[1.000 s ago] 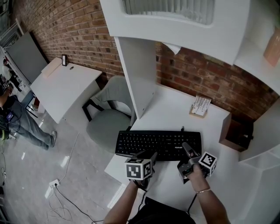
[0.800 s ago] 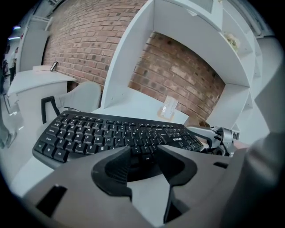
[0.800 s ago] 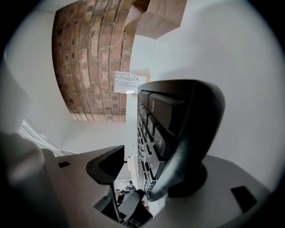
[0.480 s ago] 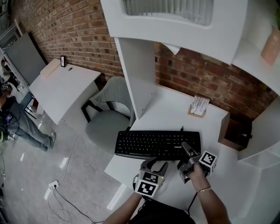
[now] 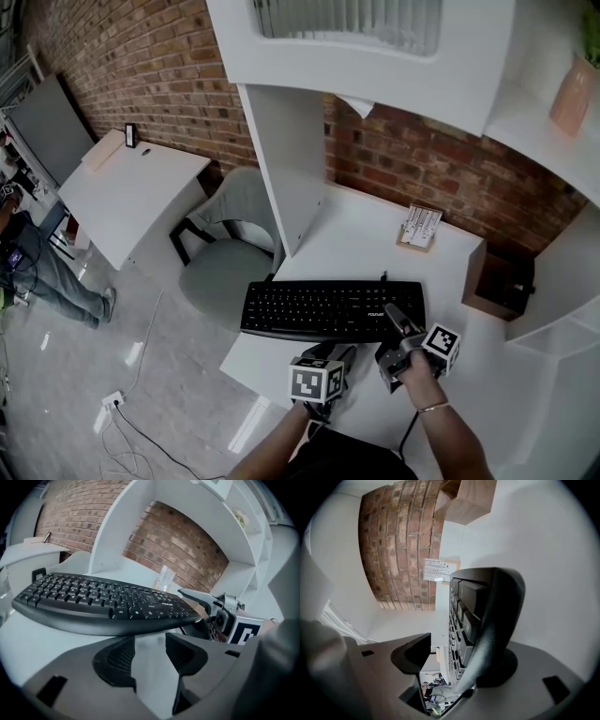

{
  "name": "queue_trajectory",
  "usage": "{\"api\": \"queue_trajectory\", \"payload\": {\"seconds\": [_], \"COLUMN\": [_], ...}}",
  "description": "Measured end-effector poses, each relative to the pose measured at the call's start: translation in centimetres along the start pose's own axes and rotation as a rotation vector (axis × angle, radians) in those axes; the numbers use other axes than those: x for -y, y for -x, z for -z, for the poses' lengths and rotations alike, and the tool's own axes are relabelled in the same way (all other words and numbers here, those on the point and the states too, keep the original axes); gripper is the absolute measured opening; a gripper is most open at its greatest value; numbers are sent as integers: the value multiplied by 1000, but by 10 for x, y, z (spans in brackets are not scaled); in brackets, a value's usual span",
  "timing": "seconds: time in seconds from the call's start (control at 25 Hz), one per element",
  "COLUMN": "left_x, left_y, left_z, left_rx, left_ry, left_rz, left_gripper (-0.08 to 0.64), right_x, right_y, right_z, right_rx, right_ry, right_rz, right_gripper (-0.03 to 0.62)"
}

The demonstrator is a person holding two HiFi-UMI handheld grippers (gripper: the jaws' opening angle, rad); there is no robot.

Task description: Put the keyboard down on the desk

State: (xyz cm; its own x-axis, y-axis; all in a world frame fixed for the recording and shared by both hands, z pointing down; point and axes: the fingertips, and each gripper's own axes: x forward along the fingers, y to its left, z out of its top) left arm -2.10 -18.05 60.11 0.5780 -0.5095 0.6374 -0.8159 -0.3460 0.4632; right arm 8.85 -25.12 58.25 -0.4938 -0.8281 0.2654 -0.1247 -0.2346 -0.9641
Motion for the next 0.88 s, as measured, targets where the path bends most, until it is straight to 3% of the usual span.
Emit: {"api": "queue_trajectory", "payload": {"seconds": [0.4,0.6,0.88], "left_x": [3,-1,-5], "left_y": [1,-4,-9], "left_z": [-8,-6,1], "left_rx": [27,15,-40], "left_ry": [-77,-63,-42], "left_rz": [-18,-14,-37], "left_gripper": [189,188,189], "right_x": [6,22,0], "right_y": [19,38,49], "right_z": [14,27,55], "right_rx": [-58,-104,-197], "right_ry": [18,52,144], "right_rz": [11,31,-10], "right_gripper": [267,267,267]}}
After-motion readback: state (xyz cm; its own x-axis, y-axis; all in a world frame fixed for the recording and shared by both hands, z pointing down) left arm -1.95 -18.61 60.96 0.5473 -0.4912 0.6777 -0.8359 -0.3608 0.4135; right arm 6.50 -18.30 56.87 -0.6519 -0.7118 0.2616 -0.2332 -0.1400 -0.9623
